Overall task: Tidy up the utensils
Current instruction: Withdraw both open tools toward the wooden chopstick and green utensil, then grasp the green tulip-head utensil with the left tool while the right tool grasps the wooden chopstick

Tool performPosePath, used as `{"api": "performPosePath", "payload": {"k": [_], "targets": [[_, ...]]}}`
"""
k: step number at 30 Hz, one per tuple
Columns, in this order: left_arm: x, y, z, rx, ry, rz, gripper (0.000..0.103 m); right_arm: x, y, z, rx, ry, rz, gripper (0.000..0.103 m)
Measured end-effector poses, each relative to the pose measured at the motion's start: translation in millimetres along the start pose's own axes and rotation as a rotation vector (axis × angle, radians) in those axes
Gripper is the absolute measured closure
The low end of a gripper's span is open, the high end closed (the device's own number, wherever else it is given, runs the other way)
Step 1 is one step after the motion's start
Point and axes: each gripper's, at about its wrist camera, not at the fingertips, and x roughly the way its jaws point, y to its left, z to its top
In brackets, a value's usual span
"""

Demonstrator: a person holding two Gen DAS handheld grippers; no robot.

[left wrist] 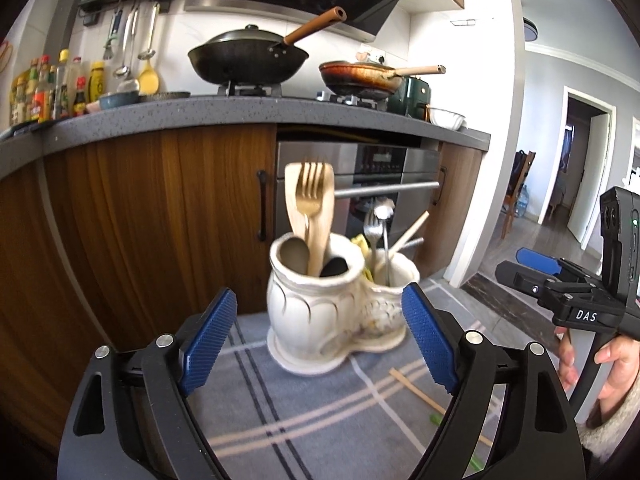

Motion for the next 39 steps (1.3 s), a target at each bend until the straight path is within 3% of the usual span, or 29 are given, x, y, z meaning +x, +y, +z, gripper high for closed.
{"api": "performPosePath", "payload": {"k": [9, 15, 23, 27, 31, 39], "targets": [[0.3, -29.7, -43.2, -0.033, 0.085, -0.067, 0.018, -19.9, -24.4, -48.7, 0.042, 0.087, -0.069, 0.005], [15.0, -52.8, -78.6, -0.102, 0.213, -0.164, 0.018, -23.5, -43.6, -73.7, 0.075, 0.141, -0.101, 0.005], [34.3, -98.6, -118.6, -0.033, 0.36, -0.238, 0.02, -26.5, -57.8, -89.4, 0.099, 0.161, -0.111, 0.005], [46.5, -115.4, -131.5, 0.031, 0.427, -0.241, 0.048, -25.3, -58.9, -91.1, 0.105, 0.165, -0.107, 0.005], [59.1, -123.3, -142.6, 0.05, 0.488, -0.233, 0.068, -26.5, -59.3, -91.1, 0.105, 0.161, -0.101, 0.005], [68.6, -124.7, -141.1, 0.082, 0.49, -0.187, 0.086, -21.3, -54.7, -95.2, 0.097, 0.179, -0.092, 0.005]]}}
